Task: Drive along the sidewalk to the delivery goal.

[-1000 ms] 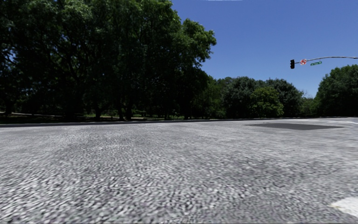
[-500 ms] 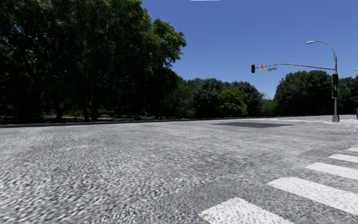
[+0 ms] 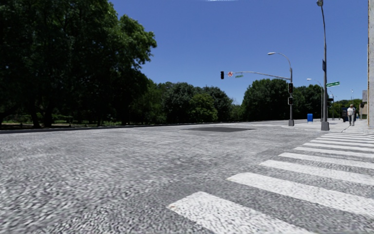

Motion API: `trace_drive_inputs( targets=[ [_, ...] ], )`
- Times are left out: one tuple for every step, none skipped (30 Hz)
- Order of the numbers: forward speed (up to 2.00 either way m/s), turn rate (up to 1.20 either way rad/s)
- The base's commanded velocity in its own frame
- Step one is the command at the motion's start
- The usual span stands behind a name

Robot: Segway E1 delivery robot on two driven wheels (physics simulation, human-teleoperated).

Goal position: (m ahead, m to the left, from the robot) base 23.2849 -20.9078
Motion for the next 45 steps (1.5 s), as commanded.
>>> trace_drive_inputs(
  targets=[
    [-0.52, -0.53],
    [-0.52, -0.53],
    [-0.51, -0.53],
    [-0.51, -0.53],
    [-0.51, -0.53],
    [-0.50, -0.53],
    [-0.46, -0.53],
    [-0.46, -0.53],
    [-0.37, -0.52],
    [0.00, -0.36],
    [0.00, -0.11],
    [0.00, -0.11],
    [0.00, 0.00],
    [0.00, 0.00],
    [0.00, 0.00],
    [0.00, 0.00],
    [0.00, 0.00],
    [0.00, 0.00],
    [0.00, 0.00],
    [0.00, 0.00],
    [0.00, 0.00],
    [0.00, 0.00],
    [0.00, 0.00],
    [0.00, 0.00],
    [0.00, 0.00],
    [0.00, -0.02],
    [0.00, -0.36],
    [0.00, -0.36],
    [0.00, -0.50],
    [0.22, -0.54],
    [0.55, -0.55],
    [0.55, -0.55],
    [0.68, -0.56],
    [0.72, -0.56],
    [0.73, -0.56],
    [0.73, -0.56],
    [0.73, -0.56],
    [0.74, -0.56],
    [0.74, -0.56],
    [0.74, -0.56],
    [0.74, -0.56],
    [0.74, -0.56],
    [0.74, -0.56],
    [0.74, -0.56],
    [0.74, -0.56]
  ],
)
